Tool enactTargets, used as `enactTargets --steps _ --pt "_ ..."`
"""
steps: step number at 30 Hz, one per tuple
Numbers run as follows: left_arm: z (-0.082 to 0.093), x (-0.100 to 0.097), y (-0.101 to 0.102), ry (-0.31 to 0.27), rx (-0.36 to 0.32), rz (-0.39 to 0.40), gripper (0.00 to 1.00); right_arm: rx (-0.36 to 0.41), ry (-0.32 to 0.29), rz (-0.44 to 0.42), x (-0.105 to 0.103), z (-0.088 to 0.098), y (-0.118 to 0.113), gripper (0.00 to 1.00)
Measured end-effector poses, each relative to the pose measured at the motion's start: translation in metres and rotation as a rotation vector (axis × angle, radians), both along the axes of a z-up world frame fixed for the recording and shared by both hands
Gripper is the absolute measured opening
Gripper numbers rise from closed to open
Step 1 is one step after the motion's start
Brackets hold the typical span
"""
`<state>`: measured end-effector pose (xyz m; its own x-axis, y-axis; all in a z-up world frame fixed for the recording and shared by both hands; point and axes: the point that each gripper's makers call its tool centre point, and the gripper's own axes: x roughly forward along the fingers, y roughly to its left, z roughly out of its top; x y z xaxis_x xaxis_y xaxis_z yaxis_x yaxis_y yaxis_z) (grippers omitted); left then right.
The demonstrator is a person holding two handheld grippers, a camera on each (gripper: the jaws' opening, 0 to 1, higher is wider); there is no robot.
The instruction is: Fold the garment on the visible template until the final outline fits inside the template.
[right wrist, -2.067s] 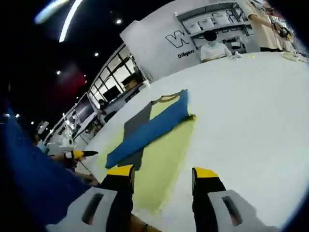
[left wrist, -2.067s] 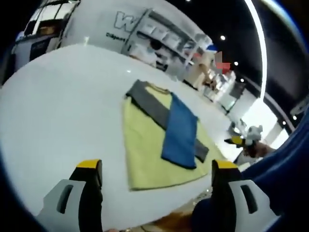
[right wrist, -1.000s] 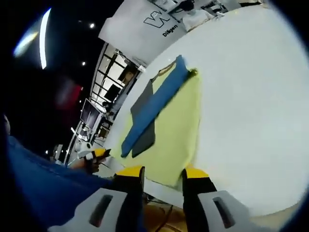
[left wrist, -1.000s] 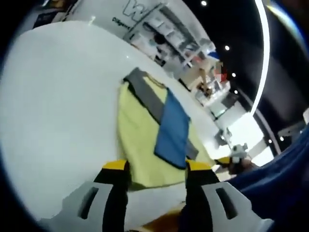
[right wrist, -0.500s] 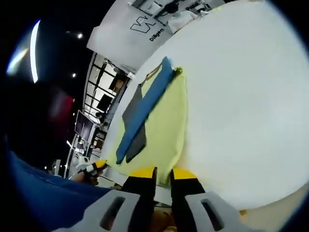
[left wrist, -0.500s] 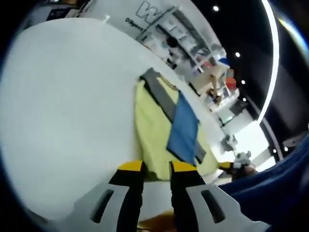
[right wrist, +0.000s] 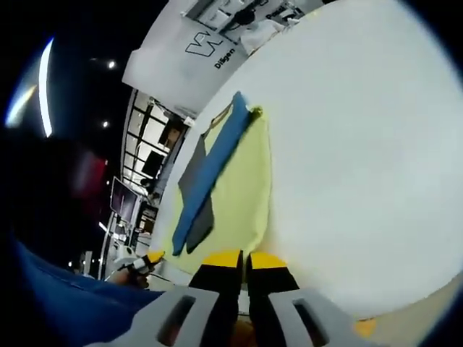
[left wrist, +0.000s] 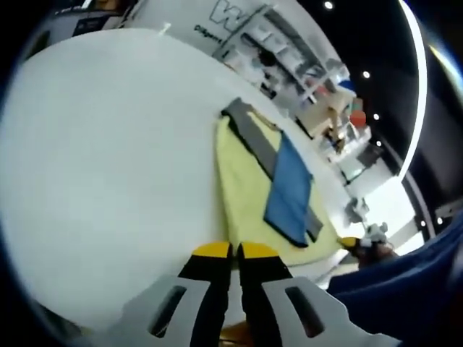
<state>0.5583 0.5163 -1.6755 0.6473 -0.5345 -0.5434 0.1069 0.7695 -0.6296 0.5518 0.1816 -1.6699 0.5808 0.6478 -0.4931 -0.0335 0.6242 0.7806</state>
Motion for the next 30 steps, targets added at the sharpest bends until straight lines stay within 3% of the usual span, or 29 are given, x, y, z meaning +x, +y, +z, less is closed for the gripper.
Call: enactTargets --steps 7,11,17,24,30 --pt "0.000 -0.007 -0.003 -0.004 -0.006 -0.014 0.00 0.025 -0.007 -0.033 -0.003 -0.001 -0.017 0.00" --pt "0.000 -0.020 -0.011 -0.011 -0.019 -0.025 0.00 0.023 0.001 -0.034 -0.008 -0.006 -0.024 0.00" --pt "0.005 -0.042 -0.018 -0.031 -0.061 -0.023 0.00 0.022 0.017 -0.038 -0.027 -0.010 -0.034 0.00" --pt "0.012 -0.062 -0.027 -0.046 -0.056 -0.003 0.00 0.034 0.032 -0.059 -0.050 -0.005 -0.034 0.00" --pt "0.026 -0.054 -0.025 -0.089 -0.053 0.002 0.00 0.054 0.023 -0.072 -0.054 0.004 -0.035 0.00"
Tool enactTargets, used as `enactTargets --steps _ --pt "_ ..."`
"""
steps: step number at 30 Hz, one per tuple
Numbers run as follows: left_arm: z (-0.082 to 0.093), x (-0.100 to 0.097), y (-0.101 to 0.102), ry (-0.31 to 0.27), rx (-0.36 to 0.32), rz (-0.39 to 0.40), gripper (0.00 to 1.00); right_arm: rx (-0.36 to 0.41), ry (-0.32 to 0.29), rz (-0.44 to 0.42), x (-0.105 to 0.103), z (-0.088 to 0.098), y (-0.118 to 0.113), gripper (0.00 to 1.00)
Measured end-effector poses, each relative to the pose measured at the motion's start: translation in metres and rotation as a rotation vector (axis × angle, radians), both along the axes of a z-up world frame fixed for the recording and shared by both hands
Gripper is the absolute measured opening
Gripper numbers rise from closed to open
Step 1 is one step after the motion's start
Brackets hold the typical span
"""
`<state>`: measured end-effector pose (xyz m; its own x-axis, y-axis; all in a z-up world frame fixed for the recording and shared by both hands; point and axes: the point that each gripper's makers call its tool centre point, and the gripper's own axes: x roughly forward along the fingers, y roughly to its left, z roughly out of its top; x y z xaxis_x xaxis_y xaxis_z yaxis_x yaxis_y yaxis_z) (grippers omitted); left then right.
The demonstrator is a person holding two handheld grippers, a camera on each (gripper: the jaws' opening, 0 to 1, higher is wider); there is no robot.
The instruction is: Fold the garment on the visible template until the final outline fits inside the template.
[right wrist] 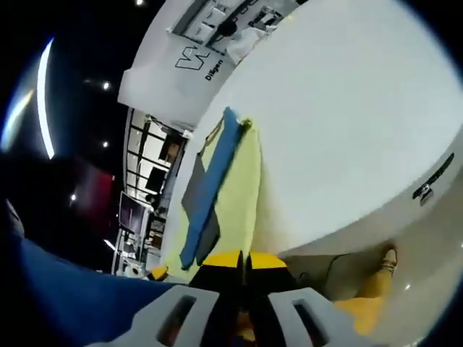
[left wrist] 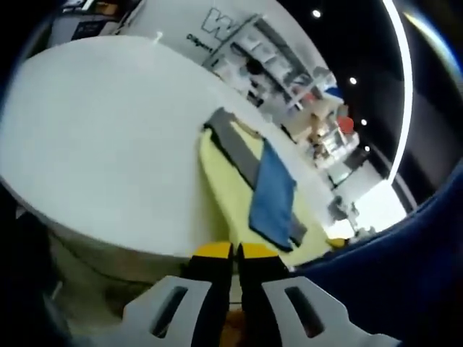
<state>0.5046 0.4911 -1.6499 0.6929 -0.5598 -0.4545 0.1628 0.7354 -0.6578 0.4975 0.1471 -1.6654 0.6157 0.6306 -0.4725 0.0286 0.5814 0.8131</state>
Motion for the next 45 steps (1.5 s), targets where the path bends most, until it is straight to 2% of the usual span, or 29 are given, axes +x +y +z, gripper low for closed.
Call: enactTargets --steps 2,7,8,11,15,18,22,27,29,36,43,45 --pt "0.002 0.005 0.001 -0.012 0.001 -0.001 0.00 0.016 -0.028 -0.009 0.010 0.010 -0.001 0.00" --pt "0.020 0.042 0.000 -0.064 0.005 -0.012 0.00 0.087 -0.096 -0.058 0.056 0.031 0.000 0.00" --pt "0.019 0.049 0.003 -0.070 0.005 -0.011 0.00 0.093 -0.099 -0.062 0.060 0.032 -0.001 0.00" --pt "0.025 0.075 0.006 -0.088 0.015 -0.004 0.00 0.120 -0.125 -0.087 0.089 0.042 -0.002 0.00" --pt "0.030 0.085 0.006 -0.099 0.021 -0.006 0.00 0.128 -0.133 -0.088 0.100 0.045 -0.001 0.00" --pt "0.037 0.114 0.009 -0.123 0.029 0.004 0.00 0.124 -0.152 -0.092 0.131 0.050 -0.002 0.00" --pt "0.041 0.133 0.009 -0.134 0.037 0.022 0.00 0.148 -0.172 -0.118 0.160 0.060 -0.004 0.00" --pt "0.044 0.145 0.010 -0.135 0.038 0.037 0.00 0.141 -0.180 -0.103 0.179 0.064 -0.002 0.00" --pt "0.041 0.156 0.013 -0.129 0.045 0.046 0.00 0.116 -0.181 -0.079 0.192 0.063 0.002 0.00" --pt "0.050 0.185 0.016 -0.138 0.050 0.068 0.00 0.151 -0.194 -0.100 0.223 0.075 0.007 0.00" --pt "0.051 0.202 0.017 -0.142 0.060 0.065 0.00 0.188 -0.202 -0.121 0.238 0.082 0.006 0.00" --pt "0.060 0.220 0.015 -0.157 0.070 0.057 0.00 0.176 -0.208 -0.119 0.250 0.086 0.007 0.00"
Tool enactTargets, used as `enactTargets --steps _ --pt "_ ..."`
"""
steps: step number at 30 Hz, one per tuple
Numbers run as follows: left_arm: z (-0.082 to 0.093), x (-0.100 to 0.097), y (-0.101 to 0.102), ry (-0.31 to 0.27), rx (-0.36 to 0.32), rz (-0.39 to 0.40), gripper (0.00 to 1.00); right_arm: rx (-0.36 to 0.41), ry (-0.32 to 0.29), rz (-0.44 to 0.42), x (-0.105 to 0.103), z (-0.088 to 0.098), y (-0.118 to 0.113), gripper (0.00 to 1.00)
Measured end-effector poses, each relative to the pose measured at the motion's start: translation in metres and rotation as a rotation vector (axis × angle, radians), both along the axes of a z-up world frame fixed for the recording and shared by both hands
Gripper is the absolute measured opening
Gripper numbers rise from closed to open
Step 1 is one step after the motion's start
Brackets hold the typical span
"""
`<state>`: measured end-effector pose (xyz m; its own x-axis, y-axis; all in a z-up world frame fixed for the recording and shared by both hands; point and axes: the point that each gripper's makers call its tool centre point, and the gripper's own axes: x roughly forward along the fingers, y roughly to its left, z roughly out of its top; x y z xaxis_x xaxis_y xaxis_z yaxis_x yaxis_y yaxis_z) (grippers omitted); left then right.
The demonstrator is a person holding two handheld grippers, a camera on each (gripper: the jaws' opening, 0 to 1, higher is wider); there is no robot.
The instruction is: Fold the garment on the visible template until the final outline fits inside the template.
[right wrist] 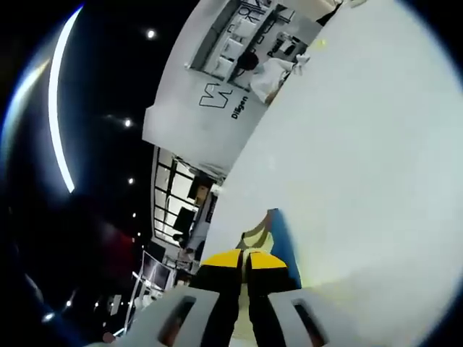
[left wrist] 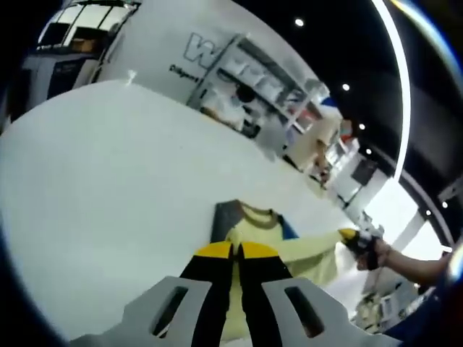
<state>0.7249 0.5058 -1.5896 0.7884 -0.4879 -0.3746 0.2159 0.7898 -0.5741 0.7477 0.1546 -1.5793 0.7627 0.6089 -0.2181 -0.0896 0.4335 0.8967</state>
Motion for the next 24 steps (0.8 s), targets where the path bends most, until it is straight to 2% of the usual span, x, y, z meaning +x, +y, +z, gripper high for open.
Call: enactTargets --steps 6,10,12,17,18,20,24 --pt "0.000 0.038 0.000 -0.008 0.015 -0.010 0.00 -0.032 -0.012 0.003 0.033 0.001 -0.004 0.00" --pt "-0.003 0.050 0.001 -0.009 0.018 -0.001 0.00 -0.042 -0.016 0.008 0.046 0.001 -0.003 0.00" --pt "-0.004 0.059 0.003 -0.001 -0.001 0.021 0.00 -0.041 -0.020 0.004 0.057 0.002 -0.001 0.00" --pt "0.000 0.075 0.002 -0.009 0.003 0.028 0.00 -0.038 -0.028 -0.004 0.069 0.004 -0.001 0.00" --pt "0.008 0.087 0.001 -0.021 0.003 0.028 0.00 -0.033 -0.038 -0.011 0.081 0.007 -0.002 0.00" --pt "0.008 0.091 0.001 -0.022 0.006 0.025 0.00 -0.032 -0.037 -0.014 0.084 0.007 -0.003 0.00" --pt "0.003 0.115 -0.001 -0.016 0.016 0.019 0.00 -0.048 -0.025 -0.029 0.102 -0.003 -0.006 0.00"
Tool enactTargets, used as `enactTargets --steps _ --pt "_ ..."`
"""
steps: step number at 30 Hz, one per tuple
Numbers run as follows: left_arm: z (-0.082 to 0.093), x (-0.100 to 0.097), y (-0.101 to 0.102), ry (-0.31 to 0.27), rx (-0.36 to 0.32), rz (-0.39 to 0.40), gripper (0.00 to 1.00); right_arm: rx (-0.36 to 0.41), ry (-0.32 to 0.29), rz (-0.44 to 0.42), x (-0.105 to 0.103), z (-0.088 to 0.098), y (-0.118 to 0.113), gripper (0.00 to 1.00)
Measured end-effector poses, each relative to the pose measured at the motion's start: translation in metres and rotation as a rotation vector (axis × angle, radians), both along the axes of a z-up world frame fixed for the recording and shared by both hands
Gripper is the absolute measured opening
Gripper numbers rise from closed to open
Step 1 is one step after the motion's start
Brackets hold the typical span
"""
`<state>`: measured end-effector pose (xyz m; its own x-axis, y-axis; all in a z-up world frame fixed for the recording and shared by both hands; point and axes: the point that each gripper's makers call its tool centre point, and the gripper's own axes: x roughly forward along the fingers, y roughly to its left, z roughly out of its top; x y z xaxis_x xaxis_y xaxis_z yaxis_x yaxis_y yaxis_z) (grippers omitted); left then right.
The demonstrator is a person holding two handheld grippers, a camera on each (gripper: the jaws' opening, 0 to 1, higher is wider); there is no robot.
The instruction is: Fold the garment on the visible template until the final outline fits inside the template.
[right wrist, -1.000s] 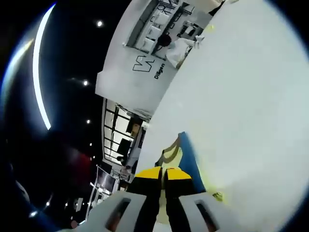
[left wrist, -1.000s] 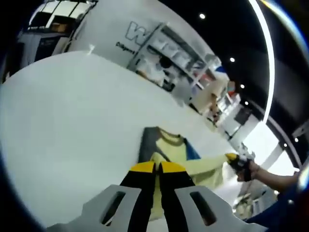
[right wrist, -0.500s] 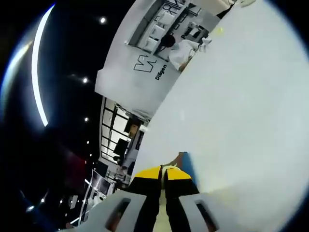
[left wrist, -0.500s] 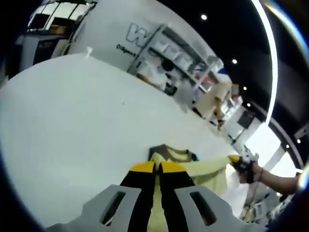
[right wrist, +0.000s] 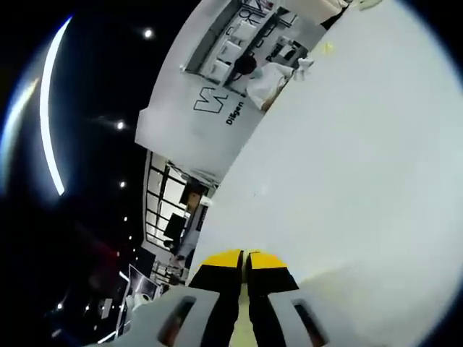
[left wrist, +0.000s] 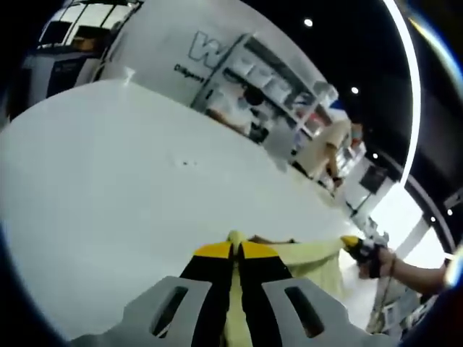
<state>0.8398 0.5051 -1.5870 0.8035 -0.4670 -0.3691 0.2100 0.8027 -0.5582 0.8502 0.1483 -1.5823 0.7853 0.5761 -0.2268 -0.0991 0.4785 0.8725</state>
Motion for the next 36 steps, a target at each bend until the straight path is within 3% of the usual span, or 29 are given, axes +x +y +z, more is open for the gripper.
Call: enactTargets --steps 5,7,15,19,28,31,32,35,36 --pt "-0.011 0.014 -0.001 0.027 -0.002 0.008 0.00 -0.007 0.020 -0.013 0.015 -0.016 -0.003 0.00" --pt "-0.024 0.023 -0.002 0.050 0.003 0.007 0.00 -0.018 0.043 -0.021 0.022 -0.028 -0.005 0.00" --pt "-0.039 0.040 -0.003 0.079 -0.016 0.036 0.00 -0.056 0.063 -0.027 0.042 -0.047 -0.005 0.00" --pt "-0.058 0.052 -0.004 0.114 -0.007 0.056 0.00 -0.083 0.096 -0.027 0.051 -0.065 -0.006 0.00" --pt "-0.067 0.065 -0.003 0.127 0.009 0.057 0.00 -0.108 0.108 -0.048 0.058 -0.077 -0.007 0.00" --pt "-0.066 0.069 -0.005 0.125 -0.040 0.085 0.00 -0.141 0.106 -0.042 0.059 -0.079 -0.007 0.00" --pt "-0.066 0.069 -0.004 0.123 -0.039 0.091 0.02 -0.140 0.079 -0.040 0.062 -0.073 -0.007 0.00" --pt "-0.060 0.075 -0.002 0.089 -0.054 0.111 0.13 -0.134 0.064 -0.058 0.066 -0.067 -0.009 0.19" --pt "-0.053 0.082 0.005 0.047 -0.065 0.156 0.19 -0.131 0.037 -0.072 0.069 -0.060 -0.010 0.22"
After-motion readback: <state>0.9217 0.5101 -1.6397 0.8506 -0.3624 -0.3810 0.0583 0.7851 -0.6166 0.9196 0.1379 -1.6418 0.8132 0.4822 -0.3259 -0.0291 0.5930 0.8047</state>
